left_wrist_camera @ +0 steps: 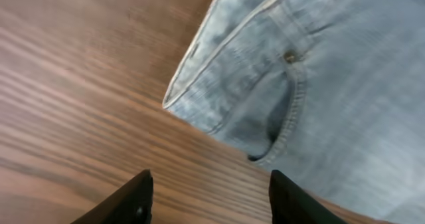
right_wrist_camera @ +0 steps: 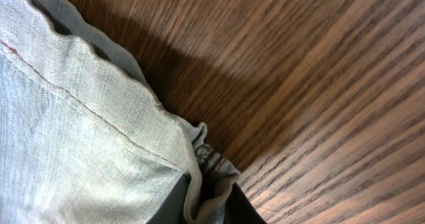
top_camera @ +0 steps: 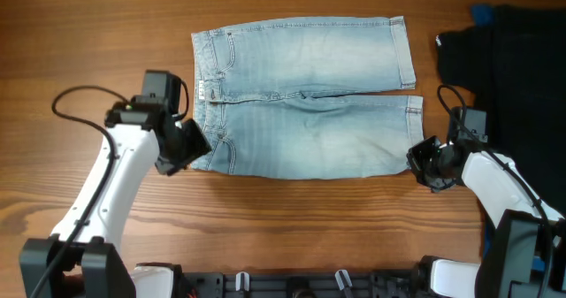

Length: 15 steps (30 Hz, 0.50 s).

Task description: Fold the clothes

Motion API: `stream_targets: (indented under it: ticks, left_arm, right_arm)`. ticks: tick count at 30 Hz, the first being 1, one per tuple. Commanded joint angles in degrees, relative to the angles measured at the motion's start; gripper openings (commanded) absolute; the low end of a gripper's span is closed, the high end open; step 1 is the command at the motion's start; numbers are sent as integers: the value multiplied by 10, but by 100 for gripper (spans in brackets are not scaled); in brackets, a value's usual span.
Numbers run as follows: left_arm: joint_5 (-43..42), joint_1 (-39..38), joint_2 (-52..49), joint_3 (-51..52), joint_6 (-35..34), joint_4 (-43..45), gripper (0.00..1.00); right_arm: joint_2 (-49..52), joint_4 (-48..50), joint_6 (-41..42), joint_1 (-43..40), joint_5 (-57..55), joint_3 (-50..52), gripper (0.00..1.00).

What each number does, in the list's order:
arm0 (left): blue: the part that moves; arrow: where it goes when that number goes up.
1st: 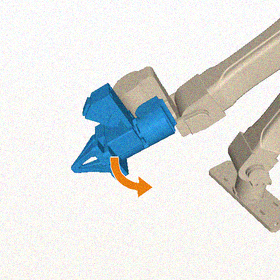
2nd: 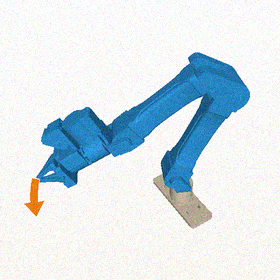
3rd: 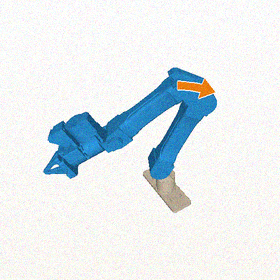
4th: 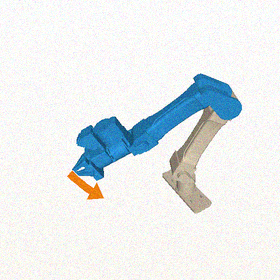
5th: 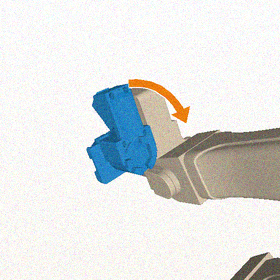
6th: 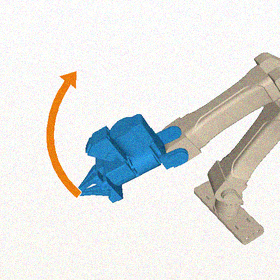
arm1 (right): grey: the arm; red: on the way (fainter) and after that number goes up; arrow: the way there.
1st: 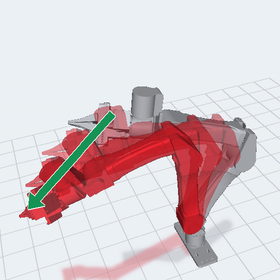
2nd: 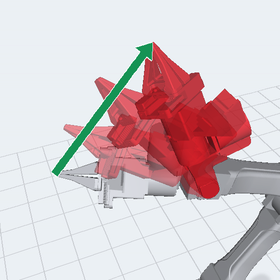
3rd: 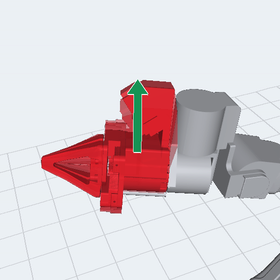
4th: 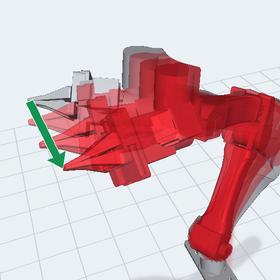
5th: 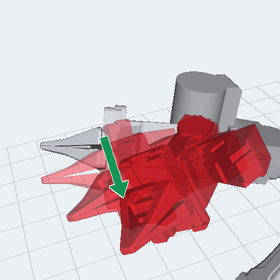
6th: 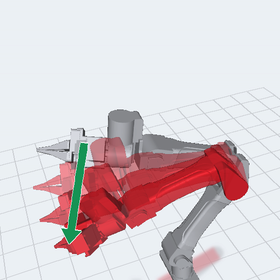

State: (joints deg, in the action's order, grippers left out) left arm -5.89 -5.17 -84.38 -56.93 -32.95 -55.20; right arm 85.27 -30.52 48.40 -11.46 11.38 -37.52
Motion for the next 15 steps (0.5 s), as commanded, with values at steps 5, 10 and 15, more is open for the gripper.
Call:
stream_targets:
  ticks: [5,10,15]
  left_arm:
    - [21,-2,1,124,-140,134,47]
    - [25,-2,0,153,-170,171,52]
    - [25,-2,-2,158,-170,208,57]
  right_arm:
    - [7,10,-35,-1,-13,9,16]
    - [7,9,-35,-1,-10,10,17]
    - [7,10,-34,-1,-10,9,20]
